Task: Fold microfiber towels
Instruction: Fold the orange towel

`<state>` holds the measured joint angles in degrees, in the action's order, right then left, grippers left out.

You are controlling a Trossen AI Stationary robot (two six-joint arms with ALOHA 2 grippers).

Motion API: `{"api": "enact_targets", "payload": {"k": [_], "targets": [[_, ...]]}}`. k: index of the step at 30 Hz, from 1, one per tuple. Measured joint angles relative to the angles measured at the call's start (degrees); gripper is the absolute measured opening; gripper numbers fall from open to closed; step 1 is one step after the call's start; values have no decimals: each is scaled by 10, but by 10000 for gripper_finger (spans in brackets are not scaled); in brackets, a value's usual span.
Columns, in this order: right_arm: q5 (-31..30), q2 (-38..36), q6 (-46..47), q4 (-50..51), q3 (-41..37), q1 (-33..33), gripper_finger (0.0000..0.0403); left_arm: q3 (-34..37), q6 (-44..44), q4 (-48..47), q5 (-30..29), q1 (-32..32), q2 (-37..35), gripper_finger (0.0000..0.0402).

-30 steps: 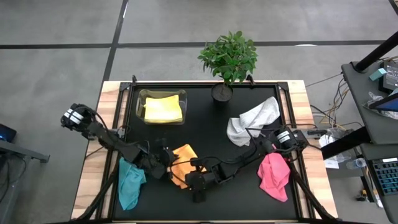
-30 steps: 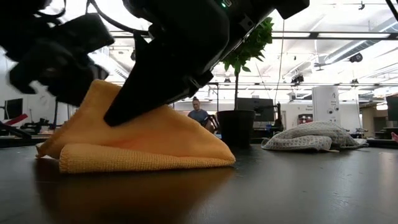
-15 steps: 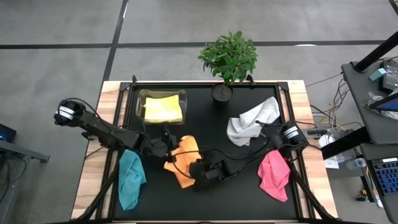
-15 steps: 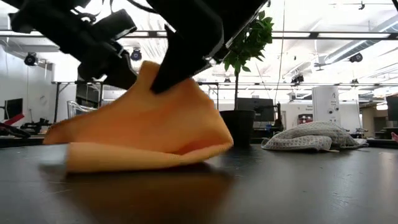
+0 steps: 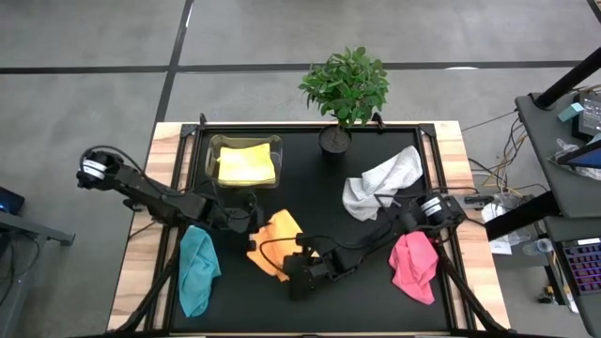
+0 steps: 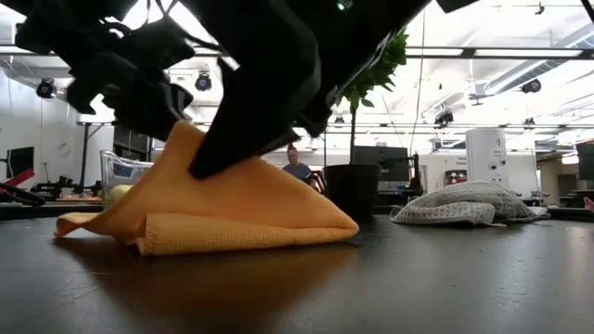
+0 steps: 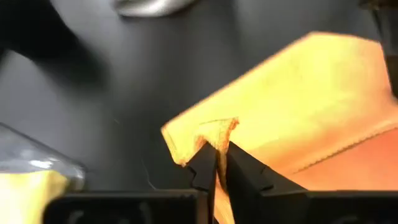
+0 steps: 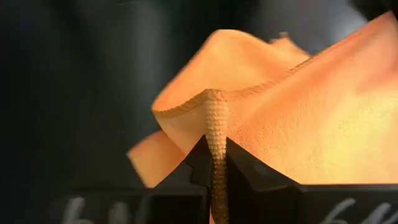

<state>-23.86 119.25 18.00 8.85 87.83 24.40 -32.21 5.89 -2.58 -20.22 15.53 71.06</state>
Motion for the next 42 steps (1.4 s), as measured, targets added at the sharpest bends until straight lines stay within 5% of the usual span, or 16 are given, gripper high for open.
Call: {"api": "enact_targets", "payload": {"k": [6,16,24,28,34,42], "targets": [[33,9,-6,-9,0,1,13,-6,85,-125,43,1,-19,92],[33,9,-12,-23,0,3,13,-9,162,-240,200,8,-72,200],[31,9,-12,-23,0,2,13,-9,133,-205,161,96,-68,205],[29,9,-12,-26,0,2,13,-23,182,-194,106,147,-22,206],[29,9,-12,-39,0,2,13,-61,191,-196,106,168,71,242],[29,9,-11,-37,0,2,13,-136,142,-326,47,168,180,278]]}}
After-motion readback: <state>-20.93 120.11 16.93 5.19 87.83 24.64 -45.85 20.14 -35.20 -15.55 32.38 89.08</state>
